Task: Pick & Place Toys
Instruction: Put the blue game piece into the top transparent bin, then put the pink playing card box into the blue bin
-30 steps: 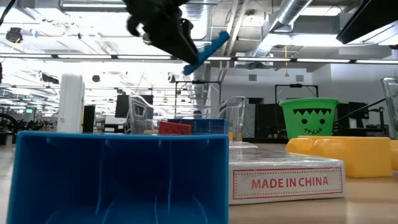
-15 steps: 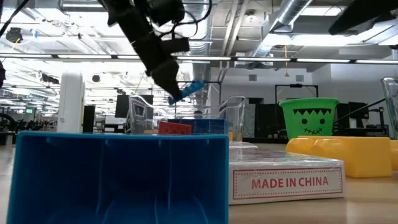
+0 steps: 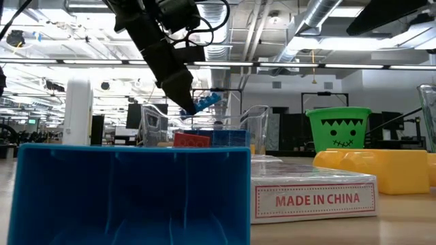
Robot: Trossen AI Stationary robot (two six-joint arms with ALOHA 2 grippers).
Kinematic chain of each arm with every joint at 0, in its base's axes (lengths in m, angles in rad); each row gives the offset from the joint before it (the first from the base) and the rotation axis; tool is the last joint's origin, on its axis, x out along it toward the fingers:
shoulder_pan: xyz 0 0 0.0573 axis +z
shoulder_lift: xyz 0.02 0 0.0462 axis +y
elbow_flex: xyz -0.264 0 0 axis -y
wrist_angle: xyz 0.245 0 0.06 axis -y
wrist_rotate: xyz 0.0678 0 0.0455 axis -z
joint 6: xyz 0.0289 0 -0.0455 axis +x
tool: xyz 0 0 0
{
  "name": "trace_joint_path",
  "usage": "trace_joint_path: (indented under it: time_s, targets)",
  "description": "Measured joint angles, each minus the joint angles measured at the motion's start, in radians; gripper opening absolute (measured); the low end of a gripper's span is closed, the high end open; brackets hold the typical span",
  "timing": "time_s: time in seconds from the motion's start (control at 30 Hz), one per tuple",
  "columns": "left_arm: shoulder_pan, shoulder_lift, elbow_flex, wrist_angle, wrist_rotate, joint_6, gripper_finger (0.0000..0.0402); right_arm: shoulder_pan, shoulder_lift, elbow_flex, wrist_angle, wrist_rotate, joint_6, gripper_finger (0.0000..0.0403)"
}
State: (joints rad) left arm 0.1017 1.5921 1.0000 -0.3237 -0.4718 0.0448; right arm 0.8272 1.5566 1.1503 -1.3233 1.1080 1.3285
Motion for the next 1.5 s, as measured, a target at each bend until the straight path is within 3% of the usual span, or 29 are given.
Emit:
trace_joint_path:
  time_s: [0.37,0.67,0.87,1.0,1.1,1.17,1.33,1.5]
  targets:
    - [0.000,0.000,0.000,0.000,0.017,-0.001,0.0153,0.000,0.000,0.000,0.000,-0.001,0.000,0.0218]
    - [-0.019,0.000,0.000,0.000,0.017,0.000,0.0213,0.001,0.000,0.000,0.001,-0.006,0.000,0.0218]
    - [-0.064,-0.028,-0.001,0.002,0.010,0.103,0.0255,0.001,0.000,0.000,0.001,-0.007,0.000,0.0218]
    - [-0.125,-0.108,0.000,0.060,0.155,0.156,0.0262,0.001,0.000,0.000,0.001,-0.007,0.000,0.0218]
    - [-0.175,-0.153,0.001,0.128,0.333,0.157,0.0247,0.001,0.000,-0.001,0.001,-0.007,0.000,0.0218]
    - [-0.212,-0.161,0.002,0.165,0.392,0.156,0.0228,0.001,0.000,-0.003,0.000,-0.007,0.000,0.0218]
    - [-0.288,-0.121,0.001,0.199,0.400,0.157,0.0157,0.002,0.000,-0.008,0.004,-0.008,0.000,0.0218]
    - [-0.331,-0.021,0.001,0.222,0.400,0.158,0.0060,0.002,0.000,-0.008,0.003,-0.010,0.000,0.0218]
